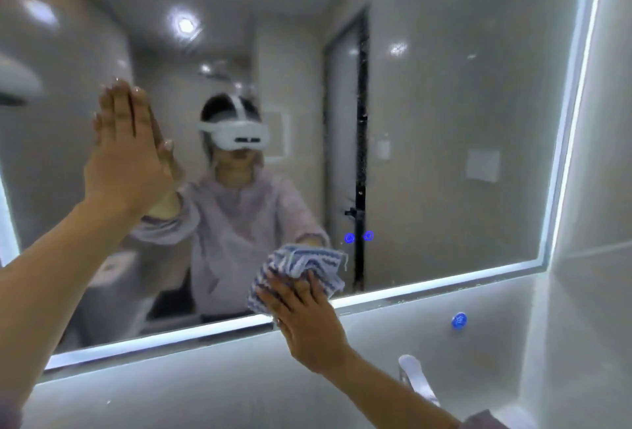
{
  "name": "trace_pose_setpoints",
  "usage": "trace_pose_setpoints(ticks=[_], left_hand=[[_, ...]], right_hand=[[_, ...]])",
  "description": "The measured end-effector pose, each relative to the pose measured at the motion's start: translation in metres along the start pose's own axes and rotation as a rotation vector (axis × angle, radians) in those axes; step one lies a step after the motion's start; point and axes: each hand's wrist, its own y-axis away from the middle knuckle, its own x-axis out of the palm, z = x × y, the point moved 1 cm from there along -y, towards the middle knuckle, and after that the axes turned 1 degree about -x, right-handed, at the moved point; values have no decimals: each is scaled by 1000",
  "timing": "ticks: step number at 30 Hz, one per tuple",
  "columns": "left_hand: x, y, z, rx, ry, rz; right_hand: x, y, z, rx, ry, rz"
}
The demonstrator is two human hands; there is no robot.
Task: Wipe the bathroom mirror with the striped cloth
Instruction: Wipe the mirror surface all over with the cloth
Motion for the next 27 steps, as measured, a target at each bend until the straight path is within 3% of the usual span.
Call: trace_pose_setpoints(ticks=[7, 12, 15, 19, 23, 27], left_hand=[[6, -3, 4, -23, 33, -14], [9, -2, 5, -23, 13, 8], [4, -1, 1, -22, 15, 1], [1, 2, -3, -20, 9, 3], [-1, 1, -3, -27, 42, 23], [1, 1, 0, -12, 67, 4]], right_hand=[[12, 45, -41, 292, 24, -39], [8, 63, -113, 689, 108, 30], [3, 53, -108, 788, 65, 30], [7, 30, -48, 664, -23, -57], [9, 8, 18, 352, -119, -88], [4, 0, 13, 301, -48, -41]])
